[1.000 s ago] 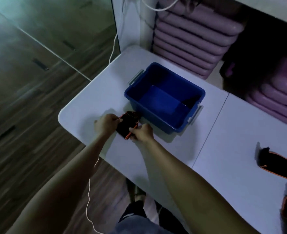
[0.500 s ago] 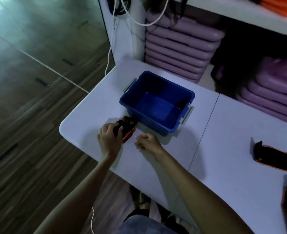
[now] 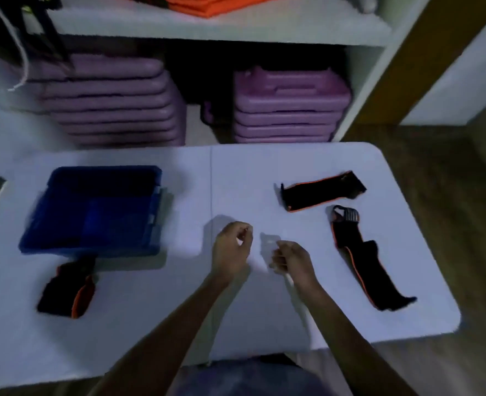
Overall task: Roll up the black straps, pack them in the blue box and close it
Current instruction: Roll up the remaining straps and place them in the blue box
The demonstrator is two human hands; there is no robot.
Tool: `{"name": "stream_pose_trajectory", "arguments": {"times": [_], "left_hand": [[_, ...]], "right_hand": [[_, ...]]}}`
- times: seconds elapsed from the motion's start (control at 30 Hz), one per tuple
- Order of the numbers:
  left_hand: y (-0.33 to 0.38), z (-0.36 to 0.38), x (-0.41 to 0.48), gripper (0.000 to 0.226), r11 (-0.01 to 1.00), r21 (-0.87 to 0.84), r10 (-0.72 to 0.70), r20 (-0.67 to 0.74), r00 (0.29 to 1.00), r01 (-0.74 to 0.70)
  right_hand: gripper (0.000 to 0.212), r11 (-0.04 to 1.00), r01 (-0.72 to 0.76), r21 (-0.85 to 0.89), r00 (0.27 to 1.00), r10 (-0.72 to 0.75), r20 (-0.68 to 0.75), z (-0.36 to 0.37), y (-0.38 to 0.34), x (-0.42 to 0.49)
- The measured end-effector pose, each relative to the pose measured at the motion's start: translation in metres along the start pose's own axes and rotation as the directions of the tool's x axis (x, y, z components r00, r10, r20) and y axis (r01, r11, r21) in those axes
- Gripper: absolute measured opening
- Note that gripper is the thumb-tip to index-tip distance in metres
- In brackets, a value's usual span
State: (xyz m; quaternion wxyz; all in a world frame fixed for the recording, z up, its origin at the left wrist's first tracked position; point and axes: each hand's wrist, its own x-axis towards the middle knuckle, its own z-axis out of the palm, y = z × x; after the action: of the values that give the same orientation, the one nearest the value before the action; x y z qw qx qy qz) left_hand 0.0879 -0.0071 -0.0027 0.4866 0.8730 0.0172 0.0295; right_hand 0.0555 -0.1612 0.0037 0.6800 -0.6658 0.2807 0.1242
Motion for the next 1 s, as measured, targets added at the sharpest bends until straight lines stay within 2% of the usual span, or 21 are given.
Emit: {"name": "stream_pose_trajectory", "arguments": {"times": [0.1, 0.17, 0.27, 0.33, 0.4, 0.47, 0.5, 0.57, 0.6, 0.63, 0.8, 0.9, 1.0], "left_hand": [[0.021, 0.049, 0.032, 0.008, 1.0, -0.009, -0.009, 0.122, 0.993, 0.011], [0.032, 0.075, 0.05, 0.014, 0.998, 0.039, -0.046, 0.148, 0.988, 0.04], [0.042, 0.1, 0.074, 0.03, 0.948, 0.287, 0.094, 0.148, 0.984, -0.134], [0.047, 0.11, 0.093, 0.038, 0.84, 0.453, 0.204, 0.246, 0.948, -0.299], [0.048, 0.115, 0.113, 0.041, 0.68, 0.56, 0.29, 0.388, 0.875, -0.473], [0.04, 0.117, 0.127, 0.039, 0.536, 0.63, 0.265, 0.506, 0.82, -0.562], [0.033, 0.114, 0.129, 0.042, 0.476, 0.665, 0.209, 0.55, 0.809, -0.575], [0.015, 0.11, 0.124, 0.051, 0.418, 0.693, 0.139, 0.589, 0.796, -0.587], [0.009, 0.105, 0.118, 0.053, 0.421, 0.695, 0.116, 0.596, 0.795, -0.582], [0.004, 0.1, 0.109, 0.054, 0.428, 0.703, 0.111, 0.584, 0.804, -0.569], [-0.01, 0.075, 0.059, 0.049, 0.478, 0.738, 0.176, 0.451, 0.875, -0.476], [-0.015, 0.057, 0.023, 0.053, 0.421, 0.767, 0.193, 0.447, 0.874, -0.485], [-0.018, 0.045, -0.015, 0.054, 0.49, 0.713, 0.171, 0.486, 0.857, -0.502]], "right_hand": [[0.013, 0.997, 0.038, 0.066, 0.992, -0.03, -0.125, -0.048, -0.012, 0.018], [0.011, 0.994, 0.073, 0.081, 0.985, -0.059, -0.163, -0.074, -0.019, 0.029], [0.011, 0.994, 0.095, 0.053, 0.98, -0.084, -0.18, -0.1, -0.027, 0.045], [0.016, 0.993, 0.116, -0.02, 0.982, -0.118, -0.146, -0.109, -0.03, 0.058], [0.021, 0.987, 0.128, -0.099, 0.988, -0.136, -0.069, -0.11, -0.034, 0.07], [0.018, 0.963, 0.141, -0.231, 0.99, -0.136, 0.039, -0.103, -0.036, 0.082], [0.015, 0.949, 0.155, -0.276, 0.987, -0.137, 0.083, -0.098, -0.039, 0.085], [0.013, 0.94, 0.176, -0.292, 0.979, -0.136, 0.154, -0.089, -0.041, 0.092], [0.024, 0.924, 0.199, -0.326, 0.974, -0.148, 0.173, -0.086, -0.043, 0.095], [0.033, 0.895, 0.225, -0.386, 0.968, -0.16, 0.193, -0.082, -0.045, 0.097], [0.046, 0.692, 0.329, -0.643, 0.94, -0.175, 0.293, -0.059, -0.045, 0.125], [0.05, 0.417, 0.391, -0.82, 0.919, -0.134, 0.371, -0.041, -0.037, 0.132], [0.049, 0.153, 0.493, -0.856, 0.869, -0.128, 0.478, -0.027, -0.024, 0.125]]}}
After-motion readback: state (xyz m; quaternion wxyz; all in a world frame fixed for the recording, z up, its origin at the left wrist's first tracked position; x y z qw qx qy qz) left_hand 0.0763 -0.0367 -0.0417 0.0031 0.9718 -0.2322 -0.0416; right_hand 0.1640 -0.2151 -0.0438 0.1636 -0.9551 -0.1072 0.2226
